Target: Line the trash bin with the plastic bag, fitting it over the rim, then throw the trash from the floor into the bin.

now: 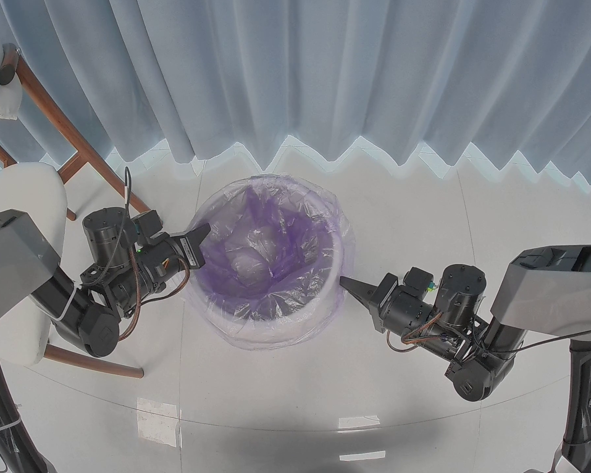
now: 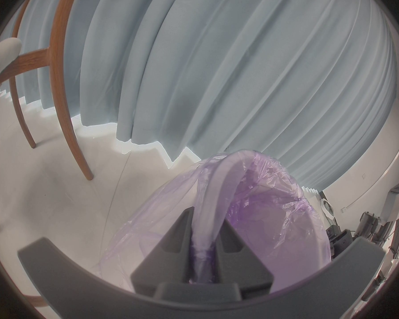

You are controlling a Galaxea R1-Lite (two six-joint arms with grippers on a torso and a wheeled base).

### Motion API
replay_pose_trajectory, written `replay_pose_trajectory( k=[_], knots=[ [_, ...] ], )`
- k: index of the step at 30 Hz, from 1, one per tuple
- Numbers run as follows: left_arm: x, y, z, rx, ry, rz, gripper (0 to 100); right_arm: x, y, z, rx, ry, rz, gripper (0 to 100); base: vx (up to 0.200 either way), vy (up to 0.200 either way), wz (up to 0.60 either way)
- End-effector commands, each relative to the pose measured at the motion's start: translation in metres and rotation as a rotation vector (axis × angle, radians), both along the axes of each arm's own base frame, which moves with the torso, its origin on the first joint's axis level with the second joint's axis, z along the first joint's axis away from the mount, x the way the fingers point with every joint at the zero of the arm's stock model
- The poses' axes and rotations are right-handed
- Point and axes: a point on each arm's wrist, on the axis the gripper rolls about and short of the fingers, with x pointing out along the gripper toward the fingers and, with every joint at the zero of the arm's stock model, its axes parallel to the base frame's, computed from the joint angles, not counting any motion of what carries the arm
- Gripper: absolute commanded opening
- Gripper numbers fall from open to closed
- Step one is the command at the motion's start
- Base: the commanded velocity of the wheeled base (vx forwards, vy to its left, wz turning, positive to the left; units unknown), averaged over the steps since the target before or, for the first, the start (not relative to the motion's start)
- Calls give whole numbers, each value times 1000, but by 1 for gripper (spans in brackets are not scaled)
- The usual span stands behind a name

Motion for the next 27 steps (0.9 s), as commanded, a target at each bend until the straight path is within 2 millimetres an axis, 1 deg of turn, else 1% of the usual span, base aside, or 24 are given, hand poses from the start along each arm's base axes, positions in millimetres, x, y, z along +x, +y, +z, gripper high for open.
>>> replay_pose_trajectory(
  k=[1,4,5,6,8,9,12,16,23,24,25,27],
  knots=[
    [-1,0,1,0,8,-1,0,0,-1,-16,-65,-14,2,0,0,0,0],
    [-5,-1,8,-20,10,-6,0,6,-3,-37,-148,-29,-9,0,0,0,0],
    [-5,-1,8,-22,11,-6,0,6,-3,-38,-150,-29,-11,0,0,0,0],
    [-8,-2,12,-38,10,-10,0,10,-5,-44,-173,-27,-17,0,0,0,0],
    [-10,-3,15,-40,18,-12,0,15,-8,-50,-200,-8,-25,0,0,0,0],
    [-10,-3,15,-40,19,-12,0,15,-8,-50,-201,-6,-26,0,0,0,0],
    [-17,-3,24,-41,19,-18,0,25,-10,-50,-216,16,-40,0,0,0,0],
    [-18,-2,20,-35,37,-17,0,26,-9,-46,-208,1,-42,0,0,0,0],
    [-17,-2,17,-31,45,-10,0,19,-3,-49,-250,-18,-49,0,0,0,0],
    [-16,-2,17,-30,41,8,0,15,-4,-52,-279,-24,-46,0,0,0,0],
    [-16,-2,18,-29,39,12,0,13,-5,-52,-286,-28,-46,100,0,0,0],
    [-13,-1,16,-27,40,17,0,8,-8,-49,-278,-58,-61,100,0,0,0]
  ],
)
